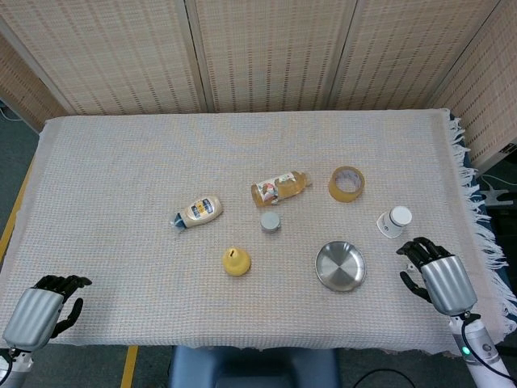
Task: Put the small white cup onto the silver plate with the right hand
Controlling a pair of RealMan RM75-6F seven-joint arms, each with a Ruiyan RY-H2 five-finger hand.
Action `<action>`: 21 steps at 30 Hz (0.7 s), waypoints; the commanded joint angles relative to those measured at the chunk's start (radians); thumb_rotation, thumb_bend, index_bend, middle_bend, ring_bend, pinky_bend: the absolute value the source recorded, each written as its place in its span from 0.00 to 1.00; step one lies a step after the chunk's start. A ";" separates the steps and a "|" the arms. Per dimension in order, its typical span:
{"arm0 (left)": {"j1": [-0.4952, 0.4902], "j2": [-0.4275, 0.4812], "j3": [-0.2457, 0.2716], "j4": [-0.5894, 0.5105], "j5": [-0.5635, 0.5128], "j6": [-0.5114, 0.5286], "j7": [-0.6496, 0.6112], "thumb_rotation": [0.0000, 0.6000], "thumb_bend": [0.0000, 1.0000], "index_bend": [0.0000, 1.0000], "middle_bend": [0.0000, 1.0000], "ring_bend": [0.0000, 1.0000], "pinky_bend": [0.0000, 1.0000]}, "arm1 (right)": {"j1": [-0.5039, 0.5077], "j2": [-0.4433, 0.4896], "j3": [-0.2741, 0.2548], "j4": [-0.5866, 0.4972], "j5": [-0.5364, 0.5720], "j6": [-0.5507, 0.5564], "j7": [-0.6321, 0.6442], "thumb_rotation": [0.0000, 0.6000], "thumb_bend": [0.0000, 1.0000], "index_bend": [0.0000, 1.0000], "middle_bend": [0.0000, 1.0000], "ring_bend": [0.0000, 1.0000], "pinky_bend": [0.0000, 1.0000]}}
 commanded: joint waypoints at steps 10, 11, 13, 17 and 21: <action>0.000 0.008 -0.002 -0.007 -0.018 -0.016 -0.011 1.00 0.51 0.36 0.41 0.42 0.38 | 0.081 0.136 -0.008 -0.134 0.115 -0.284 -0.154 1.00 0.25 0.45 0.60 0.48 0.79; -0.001 0.008 -0.002 -0.009 -0.021 -0.018 -0.011 1.00 0.51 0.36 0.42 0.42 0.38 | 0.084 0.144 -0.006 -0.144 0.130 -0.298 -0.172 1.00 0.25 0.45 0.61 0.49 0.80; -0.001 0.010 -0.003 -0.011 -0.025 -0.022 -0.012 1.00 0.51 0.36 0.42 0.42 0.38 | 0.084 0.147 0.000 -0.151 0.166 -0.320 -0.189 1.00 0.26 0.46 0.64 0.52 0.83; -0.002 0.011 -0.004 -0.012 -0.027 -0.025 -0.013 1.00 0.52 0.37 0.42 0.42 0.38 | 0.088 0.153 0.002 -0.154 0.240 -0.386 -0.161 1.00 0.25 0.47 0.69 0.57 0.88; -0.002 0.012 -0.002 -0.015 -0.027 -0.028 -0.013 1.00 0.51 0.37 0.43 0.42 0.38 | 0.096 0.133 0.005 -0.109 0.274 -0.421 -0.135 1.00 0.22 0.48 0.73 0.62 0.92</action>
